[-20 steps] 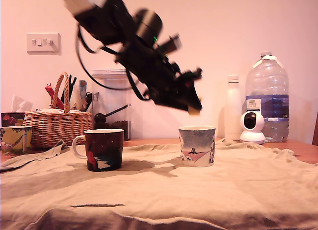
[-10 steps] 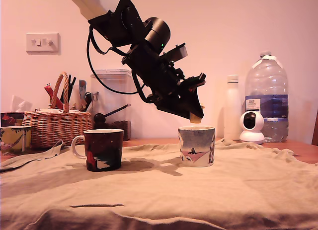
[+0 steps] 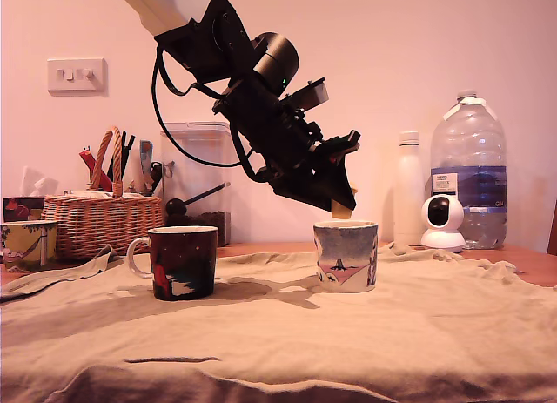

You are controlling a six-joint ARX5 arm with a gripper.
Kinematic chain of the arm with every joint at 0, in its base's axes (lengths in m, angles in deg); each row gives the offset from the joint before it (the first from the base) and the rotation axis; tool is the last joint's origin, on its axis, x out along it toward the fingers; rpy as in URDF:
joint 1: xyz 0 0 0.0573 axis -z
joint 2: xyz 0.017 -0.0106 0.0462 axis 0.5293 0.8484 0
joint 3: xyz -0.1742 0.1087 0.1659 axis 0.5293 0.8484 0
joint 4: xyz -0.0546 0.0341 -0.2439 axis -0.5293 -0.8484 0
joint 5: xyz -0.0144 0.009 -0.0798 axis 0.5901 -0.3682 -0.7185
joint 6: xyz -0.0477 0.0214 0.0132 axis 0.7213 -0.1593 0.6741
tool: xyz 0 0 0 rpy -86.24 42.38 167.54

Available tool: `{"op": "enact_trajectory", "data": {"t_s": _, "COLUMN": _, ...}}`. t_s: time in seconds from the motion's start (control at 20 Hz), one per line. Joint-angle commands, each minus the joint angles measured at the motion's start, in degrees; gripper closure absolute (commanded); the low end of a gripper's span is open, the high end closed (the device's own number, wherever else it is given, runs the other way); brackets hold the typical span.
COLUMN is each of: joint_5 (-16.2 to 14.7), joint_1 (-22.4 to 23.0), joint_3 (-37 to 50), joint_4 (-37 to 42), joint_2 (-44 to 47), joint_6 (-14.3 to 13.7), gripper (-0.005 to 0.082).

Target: Pick up the coffee capsules on the table and drop them inside the coffee cup

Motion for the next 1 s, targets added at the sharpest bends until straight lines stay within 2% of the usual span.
{"op": "enact_trajectory", "data": {"t_s": 0.0, "joint_5": 0.0, "joint_1": 0.2, "joint_3": -0.2, "joint_4": 0.5, "joint_2": 2.0, "joint_6": -0.3, "gripper": 0.046}}
{"op": "enact_trajectory", "data": {"t_s": 0.1, "joint_5": 0.0, "joint_1": 0.2, "joint_3": -0.2, "joint_4": 0.4, "joint_2": 2.0, "joint_6": -0.3, "gripper": 0.0241}}
{"op": "enact_trajectory", "data": {"t_s": 0.15, "joint_5": 0.0, "joint_1": 0.2, "joint_3": -0.2, "joint_4": 0.3, "joint_2": 2.0, "joint_6": -0.3, "gripper": 0.0206}}
{"op": "enact_trajectory", "data": {"t_s": 0.3, "joint_5": 0.0, "joint_1": 0.2, "joint_3": -0.2, "joint_4": -0.5, "joint_2": 2.0, "joint_6": -0.3, "gripper": 0.0236}}
{"op": "enact_trajectory", "data": {"t_s": 0.45, "joint_5": 0.0, "joint_1": 0.2, "joint_3": -0.2, "joint_4": -0.7, "joint_2": 1.8, "joint_6": -0.3, "gripper": 0.0312}}
{"op": "enact_trajectory", "data": {"t_s": 0.55, "joint_5": 0.0, "joint_1": 0.2, "joint_3": -0.2, "joint_4": -1.3, "joint_2": 1.3, "joint_6": -0.3, "gripper": 0.0403}}
{"op": "enact_trajectory", "data": {"t_s": 0.6, "joint_5": 0.0, "joint_1": 0.2, "joint_3": -0.2, "joint_4": -1.7, "joint_2": 0.7, "joint_6": -0.3, "gripper": 0.0476}}
{"op": "enact_trajectory", "data": {"t_s": 0.75, "joint_5": -0.2, "joint_1": 0.2, "joint_3": -0.2, "joint_4": -4.0, "joint_2": -1.6, "joint_6": -0.4, "gripper": 0.0778}}
{"op": "enact_trajectory", "data": {"t_s": 0.95, "joint_5": -0.1, "joint_1": 0.1, "joint_3": -0.2, "joint_4": -8.9, "joint_2": -6.1, "joint_6": -1.4, "gripper": 0.079}}
